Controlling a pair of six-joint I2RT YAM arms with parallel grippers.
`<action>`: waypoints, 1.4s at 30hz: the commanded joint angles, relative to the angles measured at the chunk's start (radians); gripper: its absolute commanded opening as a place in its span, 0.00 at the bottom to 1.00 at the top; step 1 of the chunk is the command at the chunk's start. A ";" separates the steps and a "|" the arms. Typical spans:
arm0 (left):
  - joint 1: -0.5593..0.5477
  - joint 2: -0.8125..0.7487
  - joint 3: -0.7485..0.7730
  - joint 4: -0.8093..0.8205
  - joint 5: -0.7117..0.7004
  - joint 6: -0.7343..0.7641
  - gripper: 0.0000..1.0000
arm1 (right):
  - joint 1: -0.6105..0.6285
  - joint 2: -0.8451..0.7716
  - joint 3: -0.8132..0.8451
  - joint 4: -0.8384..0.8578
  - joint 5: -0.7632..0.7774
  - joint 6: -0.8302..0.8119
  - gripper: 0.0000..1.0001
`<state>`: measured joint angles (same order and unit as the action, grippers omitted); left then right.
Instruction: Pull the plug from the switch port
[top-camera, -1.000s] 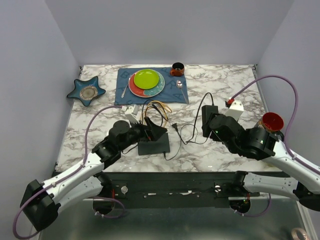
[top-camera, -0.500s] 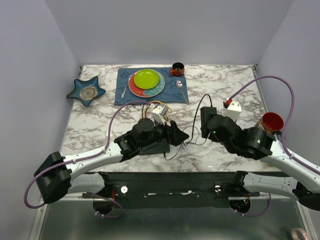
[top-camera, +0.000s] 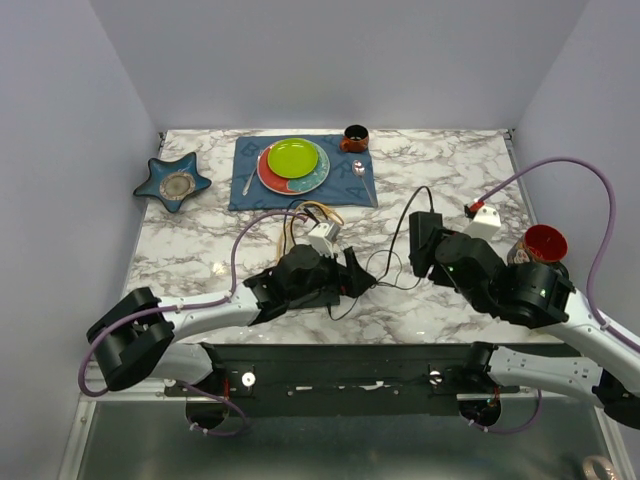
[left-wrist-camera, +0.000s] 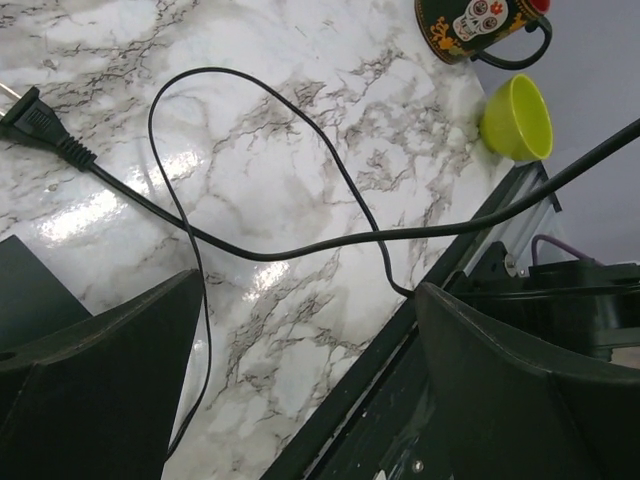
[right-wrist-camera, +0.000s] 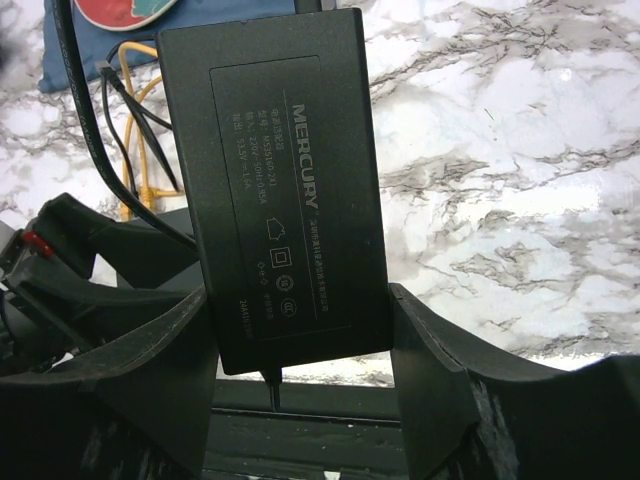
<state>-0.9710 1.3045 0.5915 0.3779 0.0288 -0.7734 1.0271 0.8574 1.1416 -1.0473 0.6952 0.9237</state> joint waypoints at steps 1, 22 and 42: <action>-0.008 -0.027 -0.002 0.164 0.016 -0.030 0.99 | -0.002 -0.034 -0.016 -0.006 0.021 0.029 0.01; -0.040 0.130 0.171 0.174 0.079 0.017 0.98 | -0.004 -0.020 -0.029 0.026 -0.008 0.014 0.01; -0.037 0.070 0.356 -0.322 -0.257 0.163 0.00 | -0.004 -0.086 0.020 -0.046 0.052 0.001 0.01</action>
<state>-1.0084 1.4982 0.8658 0.2008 -0.0822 -0.6960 1.0271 0.8021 1.1320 -1.0889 0.6708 0.9161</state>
